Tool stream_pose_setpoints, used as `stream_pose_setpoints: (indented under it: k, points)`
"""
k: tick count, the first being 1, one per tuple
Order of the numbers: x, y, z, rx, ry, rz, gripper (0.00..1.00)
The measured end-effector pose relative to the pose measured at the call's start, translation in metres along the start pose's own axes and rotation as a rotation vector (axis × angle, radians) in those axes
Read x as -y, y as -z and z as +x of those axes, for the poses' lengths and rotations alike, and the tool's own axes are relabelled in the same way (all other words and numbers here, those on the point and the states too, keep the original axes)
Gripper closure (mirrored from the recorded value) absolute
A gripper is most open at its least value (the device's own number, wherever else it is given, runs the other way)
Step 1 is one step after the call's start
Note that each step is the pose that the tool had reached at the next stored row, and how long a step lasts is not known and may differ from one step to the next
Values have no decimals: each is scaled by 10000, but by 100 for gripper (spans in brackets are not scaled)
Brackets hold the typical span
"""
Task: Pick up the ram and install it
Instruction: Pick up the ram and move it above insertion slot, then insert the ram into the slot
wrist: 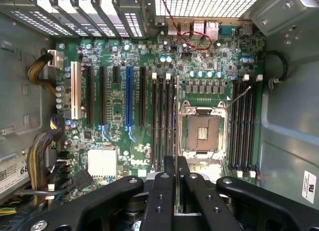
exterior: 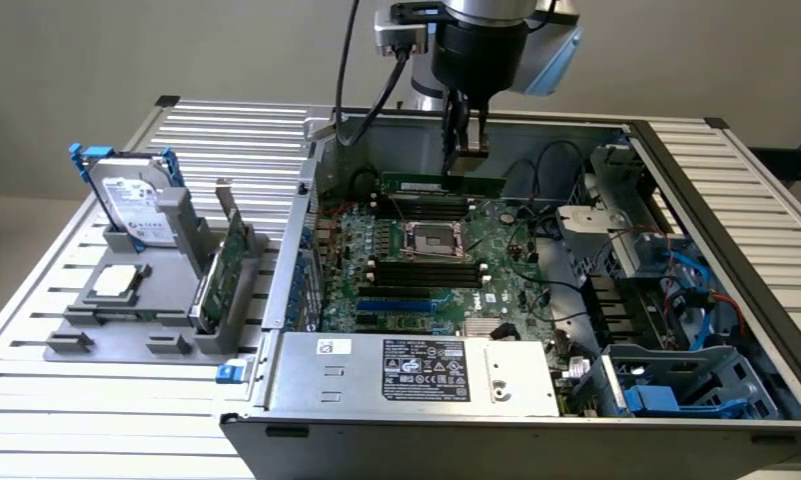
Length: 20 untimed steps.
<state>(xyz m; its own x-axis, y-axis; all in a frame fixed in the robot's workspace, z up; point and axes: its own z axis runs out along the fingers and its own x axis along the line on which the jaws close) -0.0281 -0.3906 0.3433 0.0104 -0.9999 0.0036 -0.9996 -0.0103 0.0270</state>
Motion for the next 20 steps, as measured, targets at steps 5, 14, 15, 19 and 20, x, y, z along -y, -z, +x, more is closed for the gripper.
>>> stream_pose_setpoints:
  k: [5, 14, 15, 19, 20]
  points:
    - [0, 0, 0, -45, -2, -10, 86]
    - [-5, -5, -1, -96, 182, -19, 86]
    - [-4, -6, -1, -102, 364, -18, 86]
    - [-6, -15, 1, -108, 1031, -11, 86]
    - [-9, -18, 6, -81, 1051, -9, 86]
